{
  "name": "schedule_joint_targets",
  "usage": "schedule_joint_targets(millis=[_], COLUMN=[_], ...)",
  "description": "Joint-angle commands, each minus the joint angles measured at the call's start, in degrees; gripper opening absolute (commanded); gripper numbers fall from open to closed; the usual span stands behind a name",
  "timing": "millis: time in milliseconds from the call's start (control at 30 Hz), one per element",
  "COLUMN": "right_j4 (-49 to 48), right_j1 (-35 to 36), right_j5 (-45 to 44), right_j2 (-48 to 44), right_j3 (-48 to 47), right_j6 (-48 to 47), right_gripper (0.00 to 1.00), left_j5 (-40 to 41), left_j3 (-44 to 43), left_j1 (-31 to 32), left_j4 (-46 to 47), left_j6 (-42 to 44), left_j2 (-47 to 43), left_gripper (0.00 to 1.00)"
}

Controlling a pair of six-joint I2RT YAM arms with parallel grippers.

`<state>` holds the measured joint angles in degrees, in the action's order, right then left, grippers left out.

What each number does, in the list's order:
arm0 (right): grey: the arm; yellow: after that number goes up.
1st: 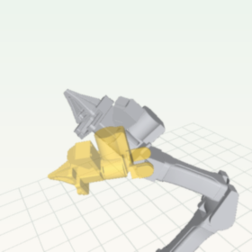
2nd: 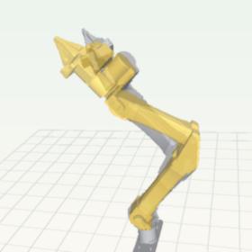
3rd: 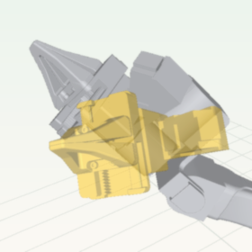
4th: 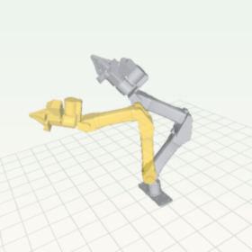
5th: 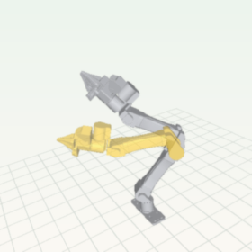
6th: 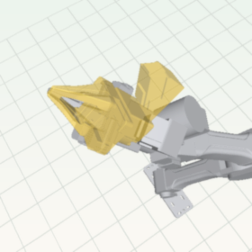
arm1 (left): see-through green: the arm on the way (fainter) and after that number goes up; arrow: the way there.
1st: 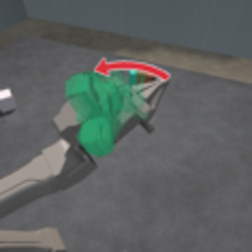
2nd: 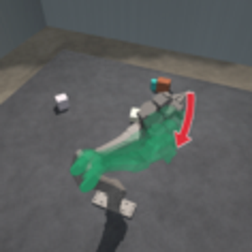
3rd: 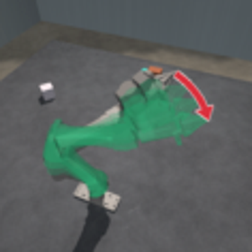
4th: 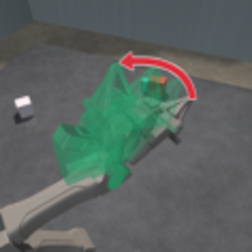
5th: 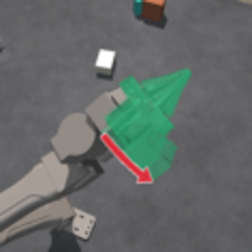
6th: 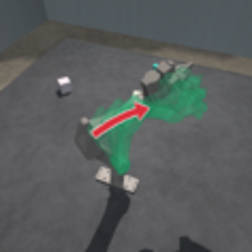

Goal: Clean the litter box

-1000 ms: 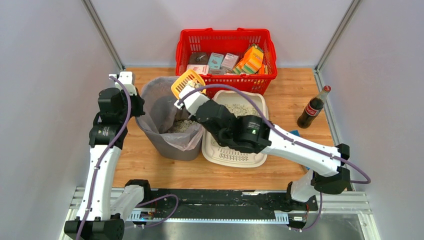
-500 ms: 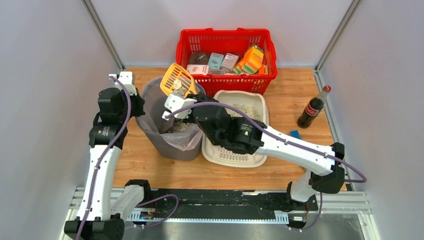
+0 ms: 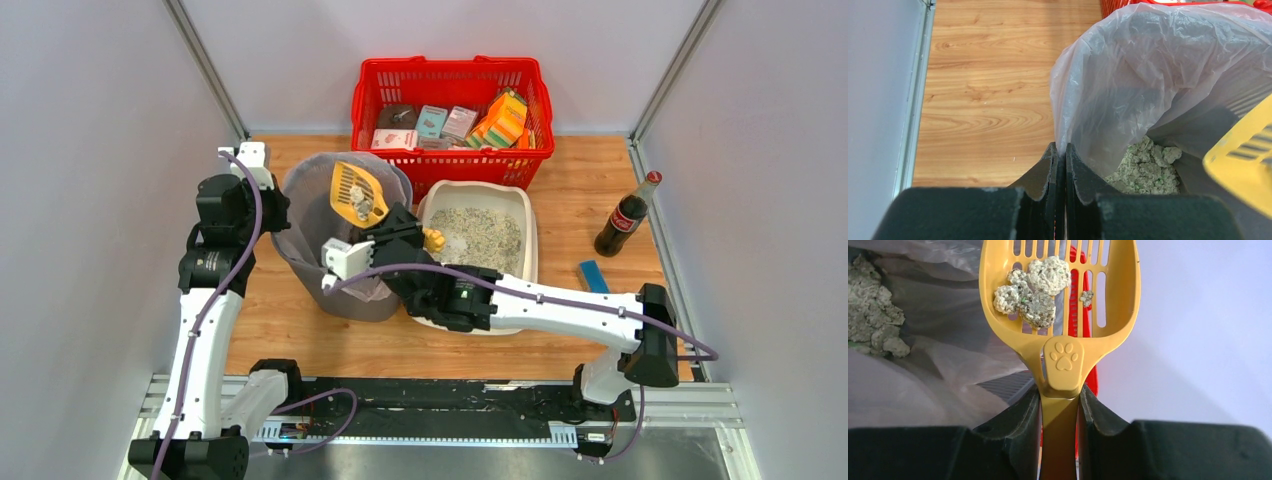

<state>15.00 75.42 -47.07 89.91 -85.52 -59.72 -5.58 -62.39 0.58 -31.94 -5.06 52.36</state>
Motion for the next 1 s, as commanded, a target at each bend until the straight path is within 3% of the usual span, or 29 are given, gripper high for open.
schedule_joint_targets(millis=[0, 100, 233, 500, 833, 967], right_j4=[-9.81, -14.91, -30.44, -37.76, -59.97, -61.59], right_j1=[2.89, 3.42, 5.44, 5.88, 5.71, 5.79], right_j5=[-4.17, -5.93, -6.19, -11.29, -10.5, -9.53], right_j2=[-3.34, -3.34, -3.34, -0.79, 1.41, 1.32], right_j3=[3.42, 6.05, 11.68, 13.97, 21.26, 21.0], right_j6=[-10.4, -17.25, -27.88, -44.31, -66.02, -67.71], right_gripper=[0.0, 0.0, 0.0, 0.0, 0.0, 0.02], left_j5=[-2.94, -3.2, -3.12, -2.94, -3.12, -2.5], left_j3=[-0.72, -0.54, -0.54, -0.63, -0.54, -0.45], left_j1=[0.12, 0.12, 0.21, 0.21, 0.39, 0.65], left_j4=[-1.98, -1.81, -1.81, -1.81, -1.81, -1.89], left_j6=[-1.27, -1.36, -1.36, -1.44, -1.44, -1.09], left_j2=[1.26, 0.99, 1.25, 1.17, 1.08, 1.08], left_gripper=[0.0, 0.0, 0.0, 0.0, 0.0, 0.0])
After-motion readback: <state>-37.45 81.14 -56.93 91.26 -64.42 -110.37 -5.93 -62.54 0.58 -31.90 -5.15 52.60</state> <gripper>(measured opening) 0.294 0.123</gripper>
